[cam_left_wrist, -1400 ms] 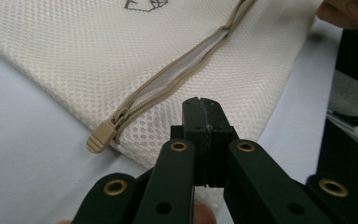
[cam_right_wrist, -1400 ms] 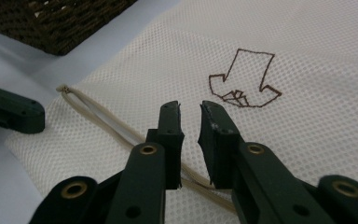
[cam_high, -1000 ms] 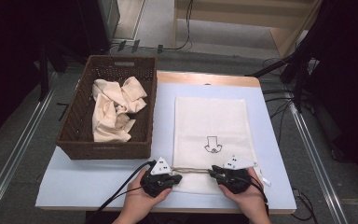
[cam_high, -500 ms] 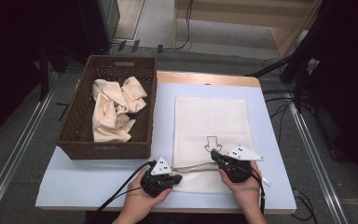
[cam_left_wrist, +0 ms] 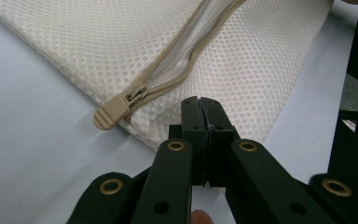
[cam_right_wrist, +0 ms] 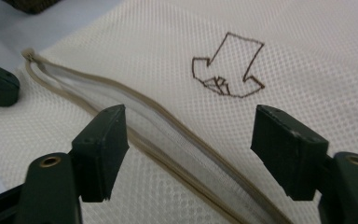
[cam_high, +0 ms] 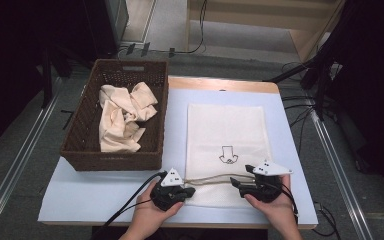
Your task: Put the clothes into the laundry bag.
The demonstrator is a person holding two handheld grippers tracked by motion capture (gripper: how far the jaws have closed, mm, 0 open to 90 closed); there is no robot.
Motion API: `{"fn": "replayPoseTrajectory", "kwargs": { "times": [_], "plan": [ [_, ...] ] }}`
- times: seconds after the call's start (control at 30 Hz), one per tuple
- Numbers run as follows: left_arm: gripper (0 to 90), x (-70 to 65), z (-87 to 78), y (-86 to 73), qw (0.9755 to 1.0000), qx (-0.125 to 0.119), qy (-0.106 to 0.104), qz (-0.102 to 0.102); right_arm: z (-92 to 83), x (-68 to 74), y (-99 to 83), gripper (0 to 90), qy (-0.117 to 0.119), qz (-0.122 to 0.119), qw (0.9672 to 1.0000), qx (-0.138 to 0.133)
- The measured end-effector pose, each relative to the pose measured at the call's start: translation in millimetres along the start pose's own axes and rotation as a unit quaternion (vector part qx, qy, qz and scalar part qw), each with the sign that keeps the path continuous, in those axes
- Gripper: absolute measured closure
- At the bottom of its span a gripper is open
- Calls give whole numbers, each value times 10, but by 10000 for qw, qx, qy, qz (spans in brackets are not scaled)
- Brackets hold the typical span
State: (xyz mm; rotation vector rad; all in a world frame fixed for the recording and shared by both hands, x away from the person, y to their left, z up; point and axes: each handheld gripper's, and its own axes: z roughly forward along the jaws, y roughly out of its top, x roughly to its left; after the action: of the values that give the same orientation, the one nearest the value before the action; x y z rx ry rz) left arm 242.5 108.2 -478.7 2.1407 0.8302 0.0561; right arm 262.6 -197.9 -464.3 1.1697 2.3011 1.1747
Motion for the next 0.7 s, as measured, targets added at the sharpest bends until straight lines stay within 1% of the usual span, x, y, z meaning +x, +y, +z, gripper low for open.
{"fn": "replayPoseTrajectory", "kwargs": {
  "times": [0.03, 0.1, 0.13, 0.17, 0.23, 0.27, 0.37, 0.4, 0.43, 0.47, 0.53, 0.57, 0.6, 0.63, 0.67, 0.7],
  "plan": [
    [900, 0, 0, 0, 10000, 0, -2, -1, 21, -1, -7, 264, -56, -8, 10000, 79],
    [900, 0, 0, 0, 10000, 1, -6, 7, 75, 3, -16, 264, -255, -24, 9993, 279],
    [900, 0, 0, 0, 10000, 1, -7, 8, 103, 12, -18, 265, -298, -20, 9989, 349],
    [900, 1, -1, 0, 10000, 2, -8, 13, 119, 19, -16, 266, -333, 14, 9987, 394],
    [899, -1, 0, 0, 10000, -2, -3, 15, 161, 32, -8, 272, -453, -10, 9978, 492],
    [898, -2, 0, -1, 10000, -2, -2, 16, 183, 39, -4, 283, -543, 3, 9972, 524],
    [898, -2, 0, -1, 10000, -3, -2, 17, 240, 47, 8, 343, -830, 54, 9946, 613],
    [898, -2, 0, -1, 10000, -4, -1, 17, 250, 43, 13, 386, -894, 100, 9942, 590],
    [898, -2, 0, -1, 10000, -3, -2, 17, 251, 36, 22, 453, -942, 171, 9939, 555],
    [898, -2, -1, -1, 10000, -2, -1, 19, 253, 30, 33, 492, -973, 227, 9936, 518],
    [898, -3, 0, -1, 10000, -3, -1, 21, 247, 19, 64, 533, -1014, 293, 9936, 393],
    [898, -2, 0, -1, 10000, -3, -1, 20, 232, 23, 86, 566, -1037, 329, 9937, 268],
    [898, -2, 0, -1, 10000, -2, 0, 22, 195, 33, 111, 596, -1113, 294, 9933, -15],
    [899, -2, 0, -1, 10000, -2, -2, 23, 118, 60, 139, 624, -1188, 250, 9915, -458],
    [899, -2, -1, -1, 10000, 1, -4, 28, 25, 96, 166, 630, -1187, 167, 9883, -944],
    [898, -5, 2, -3, 10000, -24, -8, 19, -55, 130, 199, 638, -1100, 61, 9855, -1288]
  ]
}}
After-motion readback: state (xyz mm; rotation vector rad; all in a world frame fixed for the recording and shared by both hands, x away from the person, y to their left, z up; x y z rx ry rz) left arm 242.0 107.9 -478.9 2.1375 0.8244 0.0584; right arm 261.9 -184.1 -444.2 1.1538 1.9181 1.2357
